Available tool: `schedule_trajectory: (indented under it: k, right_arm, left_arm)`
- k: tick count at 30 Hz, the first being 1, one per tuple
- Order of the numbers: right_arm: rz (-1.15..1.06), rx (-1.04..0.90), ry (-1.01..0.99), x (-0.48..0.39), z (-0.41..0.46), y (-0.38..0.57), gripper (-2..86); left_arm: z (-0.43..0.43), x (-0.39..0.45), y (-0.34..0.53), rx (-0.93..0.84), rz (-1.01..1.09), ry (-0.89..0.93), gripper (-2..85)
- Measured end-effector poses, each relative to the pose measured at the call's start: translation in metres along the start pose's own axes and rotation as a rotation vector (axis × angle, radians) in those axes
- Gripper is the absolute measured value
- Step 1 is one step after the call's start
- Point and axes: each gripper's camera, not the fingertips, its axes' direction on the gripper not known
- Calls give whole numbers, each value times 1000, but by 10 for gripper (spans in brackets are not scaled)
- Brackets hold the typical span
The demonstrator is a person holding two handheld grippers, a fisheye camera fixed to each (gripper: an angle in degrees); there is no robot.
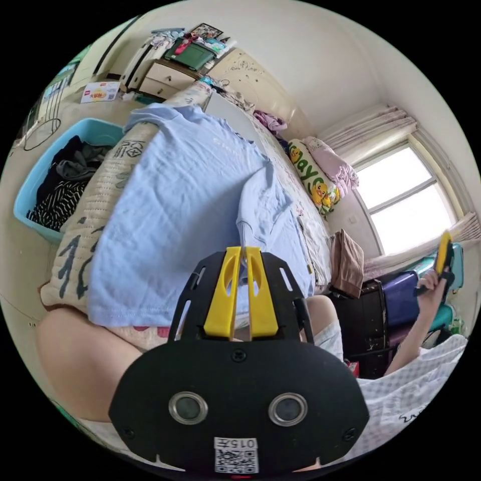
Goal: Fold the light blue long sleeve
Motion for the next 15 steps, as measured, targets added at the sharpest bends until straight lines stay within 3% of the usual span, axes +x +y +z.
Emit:
schedule_trajectory:
  k: [3,6,11,15]
  right_arm:
    - [42,-223,60,75,51,63,21]
    - [128,-388,72,167,112,123,58]
    - [137,-607,104,309,242,221,92]
    - [127,-702,122,358,293,276,131]
  left_arm:
    - [-22,0,-20,95,41,-81,-1]
    - [5,10,-90,120,148,-50,2]
    - [197,60,-277,-71,359,83,67]
    - [343,93,-358,-202,334,234,70]
